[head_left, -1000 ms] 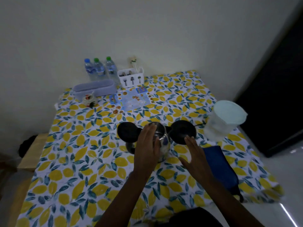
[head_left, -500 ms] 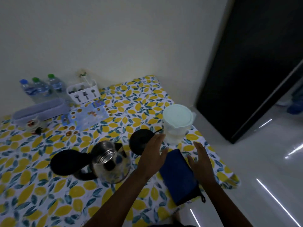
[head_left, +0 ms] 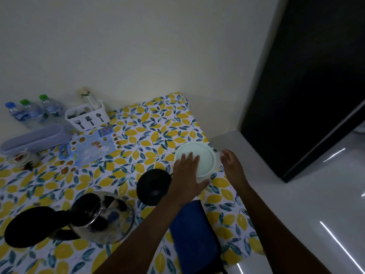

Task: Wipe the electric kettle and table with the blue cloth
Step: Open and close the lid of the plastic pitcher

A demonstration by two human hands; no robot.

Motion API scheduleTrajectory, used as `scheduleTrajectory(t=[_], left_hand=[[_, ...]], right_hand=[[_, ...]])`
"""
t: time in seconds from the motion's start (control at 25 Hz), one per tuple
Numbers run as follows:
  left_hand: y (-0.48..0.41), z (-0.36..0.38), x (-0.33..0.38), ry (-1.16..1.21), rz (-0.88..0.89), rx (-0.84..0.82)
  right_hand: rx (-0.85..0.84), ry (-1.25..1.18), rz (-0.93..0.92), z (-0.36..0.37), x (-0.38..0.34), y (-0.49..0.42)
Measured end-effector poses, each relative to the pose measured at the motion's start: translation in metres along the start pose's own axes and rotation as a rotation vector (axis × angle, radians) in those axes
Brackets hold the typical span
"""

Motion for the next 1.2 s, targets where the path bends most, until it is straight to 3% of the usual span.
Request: scheduleTrajectory(t=[0.08,0.24,0.32,0.6,0.8,1.2], left_hand=[[-0.004,0.007,-0.004,-0.111,-0.009,-0.014],[-0.011,0.011,-0.012,-0.214,0.001,-0.028],[-0.013,0.012,-0.014,-0.242,-0.006,-0.050],[0.000,0.006,-0.015,-0.292,0.048,-0.076],[0.034,-0.012,-0.022,-0.204,-0.026,-0.054],[0.109,-0.105,-0.053,-0.107,-0.196,0.210]], right_hand=[[-0.115,-0.016,0.000,0.017,0.002,-0.016],[-0.184,-0.117,0.191,0.031,0.016,-0.030],[-0.193,-0.124,0.199,0.034,0.022,-0.029],[0.023,-0.267,0.280,0.032,0.026,0.005],[0.028,-0.289,0.173,0.031,0.007,0.029],[-0.125,-0.261,-0.050,0.073,-0.109,0.080]])
Point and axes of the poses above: each hand's wrist, its own y-axis away from the middle knuckle, its own z-axis out of the palm, x = y × z, the point moved 6 cm from there along -y, towards the middle knuckle, and after that the axes turned 11 degrees about x, right-handed, at the moved point
